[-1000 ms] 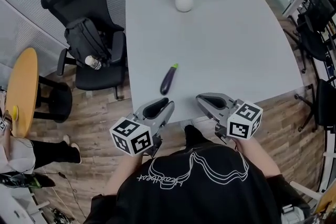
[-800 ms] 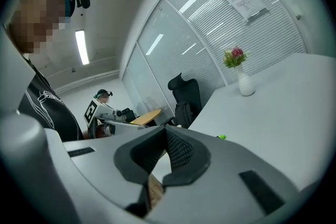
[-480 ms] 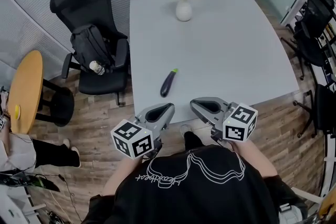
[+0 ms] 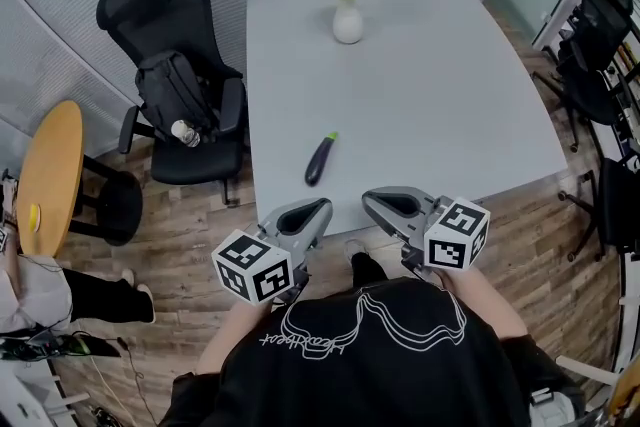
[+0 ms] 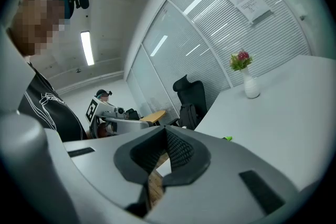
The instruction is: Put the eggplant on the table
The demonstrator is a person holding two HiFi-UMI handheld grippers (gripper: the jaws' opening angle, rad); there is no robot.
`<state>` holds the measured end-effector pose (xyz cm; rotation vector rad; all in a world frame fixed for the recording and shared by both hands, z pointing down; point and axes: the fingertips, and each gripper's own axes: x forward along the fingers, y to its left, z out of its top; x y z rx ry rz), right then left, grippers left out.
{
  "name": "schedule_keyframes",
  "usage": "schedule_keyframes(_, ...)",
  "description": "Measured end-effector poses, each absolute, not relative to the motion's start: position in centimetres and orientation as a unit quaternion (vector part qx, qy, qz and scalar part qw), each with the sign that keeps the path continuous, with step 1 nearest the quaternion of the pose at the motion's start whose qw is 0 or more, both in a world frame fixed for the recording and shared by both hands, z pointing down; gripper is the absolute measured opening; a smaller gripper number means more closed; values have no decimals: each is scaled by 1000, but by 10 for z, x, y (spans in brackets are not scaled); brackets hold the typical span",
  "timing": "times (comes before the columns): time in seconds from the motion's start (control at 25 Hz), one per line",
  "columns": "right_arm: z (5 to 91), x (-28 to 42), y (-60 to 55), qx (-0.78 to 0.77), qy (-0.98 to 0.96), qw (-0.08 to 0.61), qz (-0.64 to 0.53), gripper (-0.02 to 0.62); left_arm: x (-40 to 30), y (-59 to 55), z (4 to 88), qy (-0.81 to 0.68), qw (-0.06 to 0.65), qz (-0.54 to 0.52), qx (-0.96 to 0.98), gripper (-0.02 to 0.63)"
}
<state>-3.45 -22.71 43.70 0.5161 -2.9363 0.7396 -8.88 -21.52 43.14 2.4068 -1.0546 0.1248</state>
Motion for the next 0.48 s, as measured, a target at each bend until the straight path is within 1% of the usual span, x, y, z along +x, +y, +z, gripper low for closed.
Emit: schedule_keyframes(0.48,438,-40,-220,172,-955,39,239,8,-96,-210,431,-391,247,46,885,21)
